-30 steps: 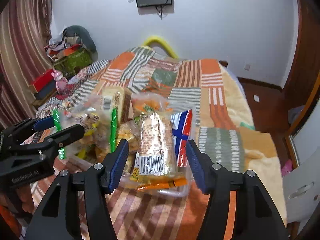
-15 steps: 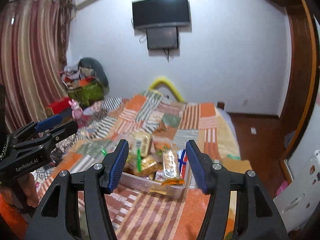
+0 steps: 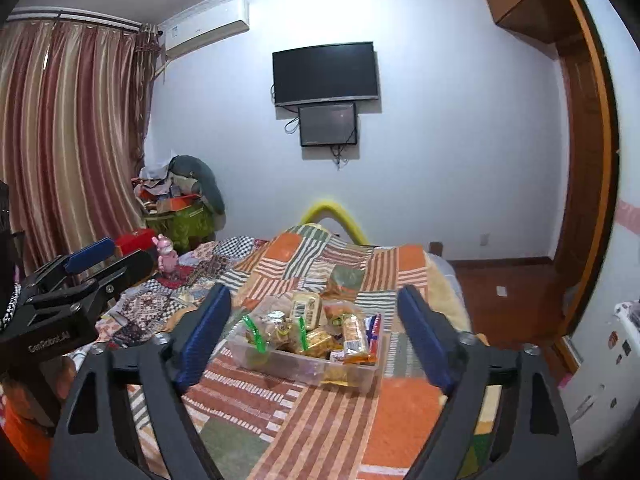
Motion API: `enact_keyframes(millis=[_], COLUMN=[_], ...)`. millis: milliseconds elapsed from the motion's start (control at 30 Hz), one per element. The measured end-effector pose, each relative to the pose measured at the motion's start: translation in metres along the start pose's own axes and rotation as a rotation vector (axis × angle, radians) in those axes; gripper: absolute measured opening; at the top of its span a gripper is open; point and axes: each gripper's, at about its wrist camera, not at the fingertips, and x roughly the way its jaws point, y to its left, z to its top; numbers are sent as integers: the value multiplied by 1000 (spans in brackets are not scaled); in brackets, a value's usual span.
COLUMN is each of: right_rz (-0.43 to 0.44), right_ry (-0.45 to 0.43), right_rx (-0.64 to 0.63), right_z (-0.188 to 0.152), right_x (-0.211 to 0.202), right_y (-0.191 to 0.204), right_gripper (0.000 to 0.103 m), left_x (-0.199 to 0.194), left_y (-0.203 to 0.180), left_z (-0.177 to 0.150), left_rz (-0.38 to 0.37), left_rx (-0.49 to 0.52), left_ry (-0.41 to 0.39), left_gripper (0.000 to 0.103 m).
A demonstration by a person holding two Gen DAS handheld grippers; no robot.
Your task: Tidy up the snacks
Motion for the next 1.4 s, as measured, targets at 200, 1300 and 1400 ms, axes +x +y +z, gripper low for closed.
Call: enact_keyframes(millis=[200, 1300, 1400], right_rz=[-31, -46, -47], right_ry=[-32, -45, -45], right_rx=[3, 1, 0], right_z=[-3, -12, -11], right_x=[-8, -24, -24], right_y=[2, 4, 4], right_gripper=[103, 103, 103], left_x=[-9, -13, -12], left_y=[-5, -14, -14], left_z=[-9, -18, -18], left_rz=[7, 4, 1], left_rx=[22, 40, 39], left_ry=[-4, 5, 5], left_gripper=[103, 103, 103])
